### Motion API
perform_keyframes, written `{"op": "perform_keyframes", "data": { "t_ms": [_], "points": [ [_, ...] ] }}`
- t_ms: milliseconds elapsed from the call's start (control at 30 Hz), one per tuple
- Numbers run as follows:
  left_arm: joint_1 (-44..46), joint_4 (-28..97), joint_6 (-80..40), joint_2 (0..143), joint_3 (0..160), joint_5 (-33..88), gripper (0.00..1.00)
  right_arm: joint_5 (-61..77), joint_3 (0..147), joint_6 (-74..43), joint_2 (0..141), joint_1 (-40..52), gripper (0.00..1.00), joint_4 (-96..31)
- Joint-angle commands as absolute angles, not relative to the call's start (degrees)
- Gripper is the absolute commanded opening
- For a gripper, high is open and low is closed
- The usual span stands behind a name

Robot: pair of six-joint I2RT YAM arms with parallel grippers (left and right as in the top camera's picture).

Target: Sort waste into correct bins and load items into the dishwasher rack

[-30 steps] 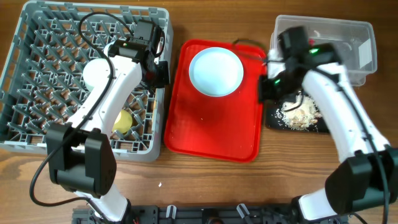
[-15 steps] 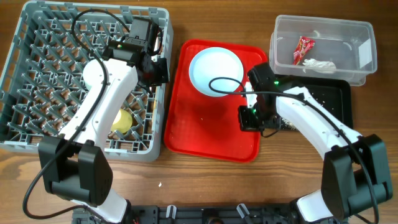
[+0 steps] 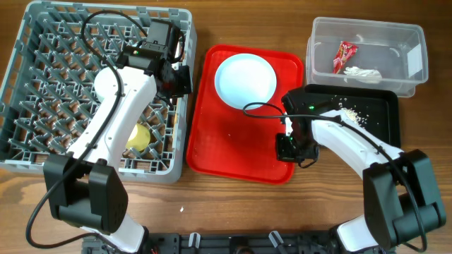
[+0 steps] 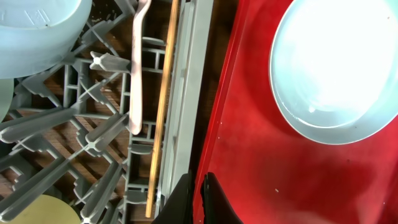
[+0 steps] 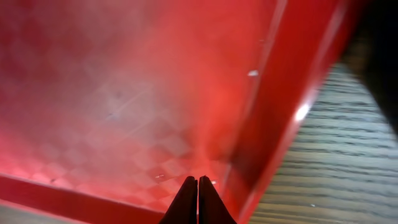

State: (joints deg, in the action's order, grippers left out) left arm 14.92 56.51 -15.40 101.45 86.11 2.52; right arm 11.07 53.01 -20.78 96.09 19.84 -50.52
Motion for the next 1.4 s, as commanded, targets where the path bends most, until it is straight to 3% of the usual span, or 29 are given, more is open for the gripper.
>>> {"op": "perform_keyframes", "data": {
  "t_ms": [0, 1133, 1367],
  "points": [
    [14.7, 56.4, -15.9, 100.4, 86.1, 3.2, 0.04, 6.5, 52.8, -24.6, 95.5, 20.0, 0.04, -50.9],
    [14.7, 56.4, -15.9, 100.4, 86.1, 3.2, 0.04, -2.0, 52.8, -30.5, 95.5, 20.0, 0.05, -53.0],
    [14.7, 56.4, -15.9, 100.4, 86.1, 3.2, 0.05, -2.0, 52.8, -30.1, 95.5, 20.0, 0.09, -50.6]
  ]
}}
